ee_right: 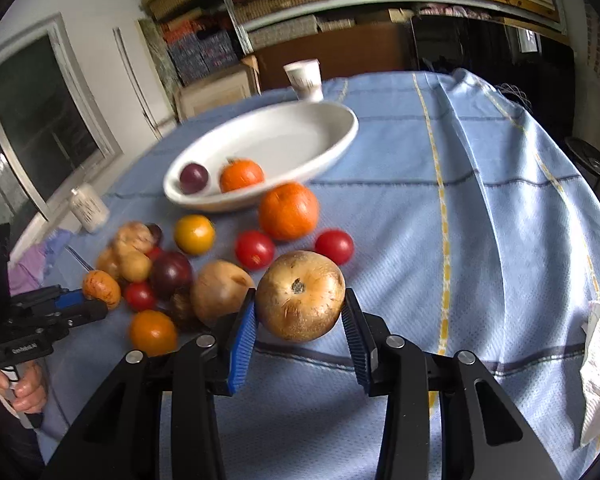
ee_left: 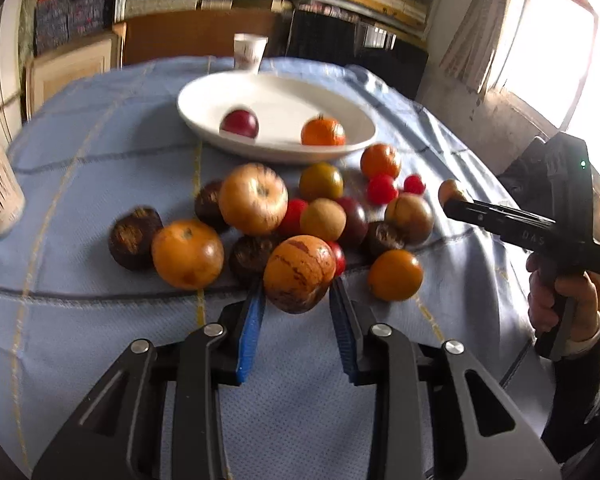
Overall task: Organize fruits
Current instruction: 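Grasp the striped fruit with the left gripper while the right gripper grasps the tan fruit, then carry the striped fruit over the plate and release it while the right gripper drops the tan fruit there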
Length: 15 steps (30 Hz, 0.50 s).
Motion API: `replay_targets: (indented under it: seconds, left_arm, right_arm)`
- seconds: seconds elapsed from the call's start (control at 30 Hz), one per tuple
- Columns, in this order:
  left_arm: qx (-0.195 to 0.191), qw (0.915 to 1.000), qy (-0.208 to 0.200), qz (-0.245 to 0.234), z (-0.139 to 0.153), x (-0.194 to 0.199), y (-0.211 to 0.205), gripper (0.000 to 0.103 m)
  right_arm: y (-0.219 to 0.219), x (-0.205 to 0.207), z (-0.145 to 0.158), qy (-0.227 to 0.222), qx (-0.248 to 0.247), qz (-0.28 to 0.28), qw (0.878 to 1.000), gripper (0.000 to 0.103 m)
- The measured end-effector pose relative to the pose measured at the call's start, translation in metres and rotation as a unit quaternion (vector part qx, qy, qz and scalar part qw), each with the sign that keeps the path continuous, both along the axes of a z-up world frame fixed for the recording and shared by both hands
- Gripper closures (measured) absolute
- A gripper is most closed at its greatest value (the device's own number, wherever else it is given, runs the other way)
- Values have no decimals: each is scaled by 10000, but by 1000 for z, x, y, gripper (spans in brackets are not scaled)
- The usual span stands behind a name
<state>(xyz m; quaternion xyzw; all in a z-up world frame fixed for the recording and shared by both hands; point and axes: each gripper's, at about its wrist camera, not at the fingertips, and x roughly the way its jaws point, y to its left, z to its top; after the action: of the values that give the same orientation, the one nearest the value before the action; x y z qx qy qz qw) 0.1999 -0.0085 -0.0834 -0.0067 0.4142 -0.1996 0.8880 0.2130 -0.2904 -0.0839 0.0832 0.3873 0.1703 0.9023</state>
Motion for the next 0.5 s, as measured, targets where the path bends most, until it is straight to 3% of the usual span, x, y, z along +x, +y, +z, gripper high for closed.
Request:
replay_targets:
  seconds: [0.07,0.3,0.5]
  left_arm:
    - [76,9999,-34,-74,0,-1,-3,70]
    - [35,9991,421,-20,-13,9,1,70]
    - [187,9991,390,-6,-13,10,-3,65]
  right_arm:
    - [2,0,0,-24,-33,11,10000,61]
    - [1,-1,-3,67,24,-26,10000,61]
    - [7,-1,-3,82,-49,59,9999,61]
